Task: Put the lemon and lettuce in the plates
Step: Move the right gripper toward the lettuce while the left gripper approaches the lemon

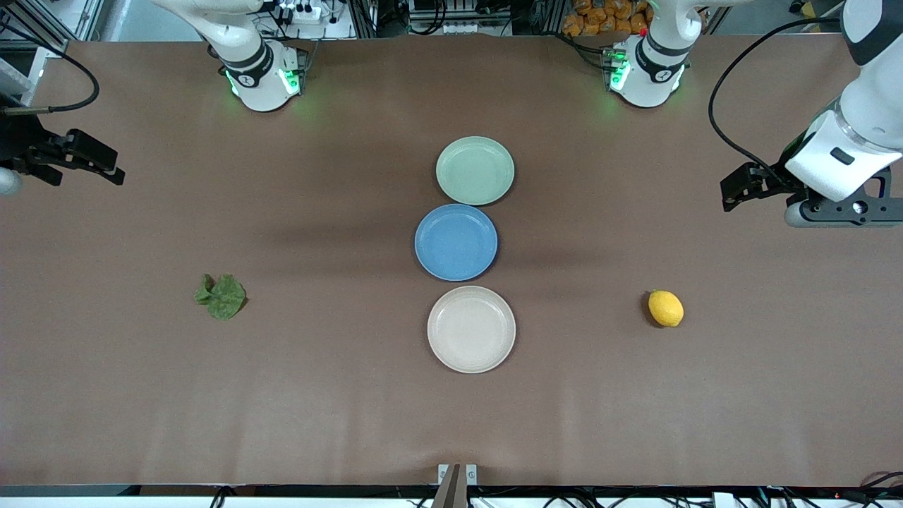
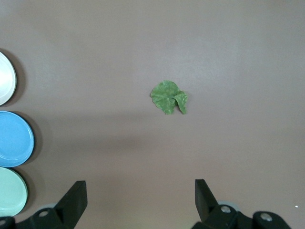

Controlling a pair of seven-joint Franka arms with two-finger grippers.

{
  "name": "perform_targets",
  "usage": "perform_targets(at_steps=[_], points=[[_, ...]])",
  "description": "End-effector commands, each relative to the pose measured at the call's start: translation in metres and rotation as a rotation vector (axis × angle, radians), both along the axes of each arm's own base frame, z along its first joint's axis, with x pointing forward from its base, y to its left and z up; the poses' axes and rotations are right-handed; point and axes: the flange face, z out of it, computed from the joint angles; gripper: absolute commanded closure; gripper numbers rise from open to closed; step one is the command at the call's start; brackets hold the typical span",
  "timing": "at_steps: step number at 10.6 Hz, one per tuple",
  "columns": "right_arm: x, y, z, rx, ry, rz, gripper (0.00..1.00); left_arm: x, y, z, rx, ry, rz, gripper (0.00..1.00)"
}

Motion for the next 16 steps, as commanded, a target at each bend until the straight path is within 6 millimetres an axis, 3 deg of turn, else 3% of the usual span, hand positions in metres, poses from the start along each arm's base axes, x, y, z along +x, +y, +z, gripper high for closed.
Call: perform_targets(at_steps=[1,9,16], points=[[-0.007,-0.003,0.008,-0.002,-0.005,-0.001,0.0,-0.003,0.001,0.002,-0.019,0.004,0.018,0.0],[-0.005,-0.002,0.008,-0.002,-0.013,-0.006,0.0,-0.001,0.0,-0.001,-0.016,0.008,0.019,0.0],[0.021,-0.017,-0.038,-0.002,0.048,-0.019,0.0,0.009,0.007,-0.019,-0.007,0.034,0.028,0.0]])
